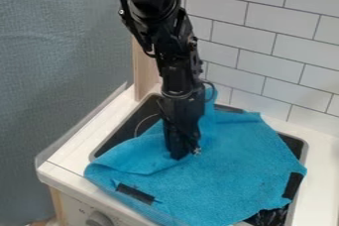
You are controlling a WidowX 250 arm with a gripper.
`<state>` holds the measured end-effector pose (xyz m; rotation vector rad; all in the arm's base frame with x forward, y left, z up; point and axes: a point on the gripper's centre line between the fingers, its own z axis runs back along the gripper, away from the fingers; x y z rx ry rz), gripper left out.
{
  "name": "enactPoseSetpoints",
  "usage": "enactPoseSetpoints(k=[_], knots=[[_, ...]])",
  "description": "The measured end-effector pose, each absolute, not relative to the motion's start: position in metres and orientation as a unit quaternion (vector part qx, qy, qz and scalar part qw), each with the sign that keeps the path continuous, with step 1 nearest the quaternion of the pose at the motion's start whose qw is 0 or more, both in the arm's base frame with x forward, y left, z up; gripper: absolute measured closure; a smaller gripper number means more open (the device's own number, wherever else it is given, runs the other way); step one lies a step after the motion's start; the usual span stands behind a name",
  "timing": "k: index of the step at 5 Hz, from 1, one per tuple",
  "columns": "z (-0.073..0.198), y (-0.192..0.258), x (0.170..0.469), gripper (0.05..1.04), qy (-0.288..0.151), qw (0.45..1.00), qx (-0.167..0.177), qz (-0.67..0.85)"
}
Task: Unfold the cloth from right to left
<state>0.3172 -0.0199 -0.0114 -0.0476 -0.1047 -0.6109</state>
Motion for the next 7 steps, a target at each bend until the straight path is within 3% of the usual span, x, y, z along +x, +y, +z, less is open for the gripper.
enactPoseSetpoints(k=[4, 6, 7], knots=[[0.038, 0.044, 0.313, 1.033, -0.086, 0.967, 0.006, -0.241], [0.039, 0.121, 0.304, 1.033, -0.070, 0.978, 0.060, -0.188], [0.017, 0.132, 0.311, 1.033, -0.053, 0.976, 0.069, -0.201]])
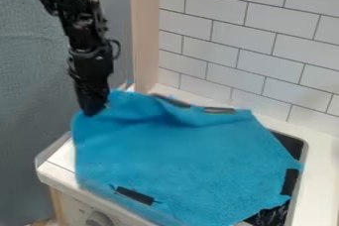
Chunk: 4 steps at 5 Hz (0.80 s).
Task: Unfold the cloth from right to left
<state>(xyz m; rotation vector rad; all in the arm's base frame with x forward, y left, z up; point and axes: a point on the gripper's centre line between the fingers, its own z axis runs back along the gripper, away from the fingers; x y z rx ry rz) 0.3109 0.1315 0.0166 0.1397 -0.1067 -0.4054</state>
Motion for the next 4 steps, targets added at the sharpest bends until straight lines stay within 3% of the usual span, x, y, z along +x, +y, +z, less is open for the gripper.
enactPoseSetpoints(k=[2, 3, 4], knots=[[0.0038, 0.1448, 0.3219, 1.009, -0.034, 0.976, 0.088, -0.199], [0.0028, 0.1453, 0.3223, 0.853, -0.029, 0.978, 0.085, -0.190], [0.0028, 0.1453, 0.3221, 0.599, -0.028, 0.978, 0.085, -0.188]])
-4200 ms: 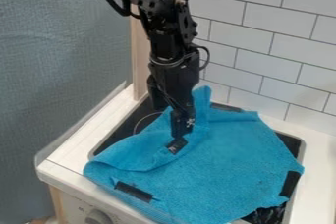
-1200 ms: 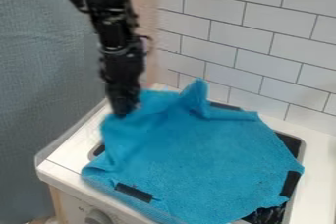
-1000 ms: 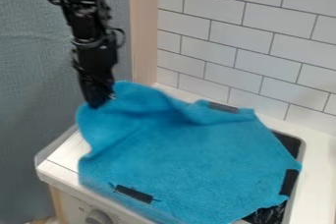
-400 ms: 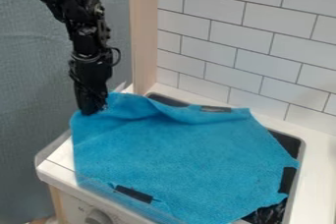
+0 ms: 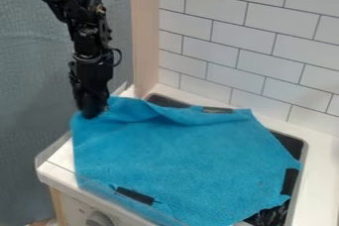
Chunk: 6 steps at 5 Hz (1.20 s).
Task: Unfold the cloth from right to left
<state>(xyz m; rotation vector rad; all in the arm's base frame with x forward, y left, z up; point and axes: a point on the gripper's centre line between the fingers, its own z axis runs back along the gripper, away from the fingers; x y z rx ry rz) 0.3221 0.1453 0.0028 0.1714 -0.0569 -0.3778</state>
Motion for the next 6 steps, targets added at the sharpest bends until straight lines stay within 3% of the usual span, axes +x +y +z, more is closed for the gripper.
enactPoseSetpoints(k=[1, 2, 3, 4, 6], knots=[[0.002, 0.144, 0.320, 0.294, -0.025, 0.980, 0.079, -0.178], [0.002, 0.142, 0.319, 0.073, -0.020, 0.982, 0.073, -0.173], [0.005, 0.137, 0.319, 0.073, -0.024, 0.984, 0.056, -0.170], [0.037, 0.135, 0.327, 0.084, -0.059, 0.981, 0.060, -0.172], [0.071, 0.127, 0.328, 0.085, -0.093, 0.978, 0.054, -0.176]])
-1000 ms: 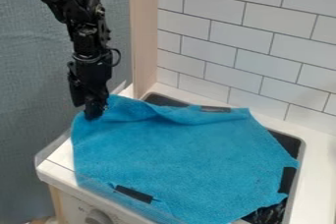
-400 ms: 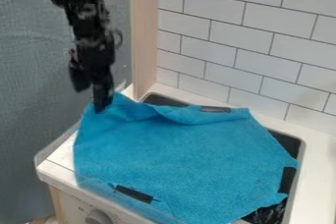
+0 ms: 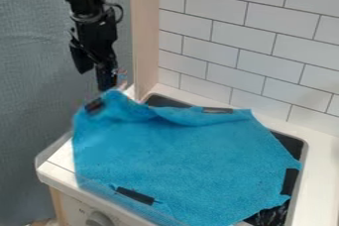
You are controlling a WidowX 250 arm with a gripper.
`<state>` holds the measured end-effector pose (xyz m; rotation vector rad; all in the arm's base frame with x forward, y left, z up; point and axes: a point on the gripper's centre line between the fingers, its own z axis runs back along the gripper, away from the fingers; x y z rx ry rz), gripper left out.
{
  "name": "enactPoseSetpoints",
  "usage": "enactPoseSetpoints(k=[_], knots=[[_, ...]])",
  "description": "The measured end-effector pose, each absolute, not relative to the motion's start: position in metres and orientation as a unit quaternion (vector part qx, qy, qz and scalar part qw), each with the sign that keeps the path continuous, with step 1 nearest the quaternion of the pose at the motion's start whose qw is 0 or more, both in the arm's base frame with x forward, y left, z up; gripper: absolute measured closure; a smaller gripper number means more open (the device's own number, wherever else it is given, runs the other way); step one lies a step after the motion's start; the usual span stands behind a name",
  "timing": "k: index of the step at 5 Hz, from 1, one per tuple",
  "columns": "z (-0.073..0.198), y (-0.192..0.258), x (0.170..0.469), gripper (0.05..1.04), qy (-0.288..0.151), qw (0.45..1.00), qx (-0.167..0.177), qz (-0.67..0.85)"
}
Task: Unfold the cloth from right to left
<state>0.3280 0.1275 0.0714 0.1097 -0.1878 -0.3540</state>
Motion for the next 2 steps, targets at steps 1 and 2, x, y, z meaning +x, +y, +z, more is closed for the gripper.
enactPoseSetpoints(k=[1, 2], knots=[[0.0747, 0.1283, 0.3214, 0.084, -0.091, 0.977, 0.067, -0.184], [0.0755, 0.1302, 0.3187, 0.084, -0.090, 0.975, 0.078, -0.186]])
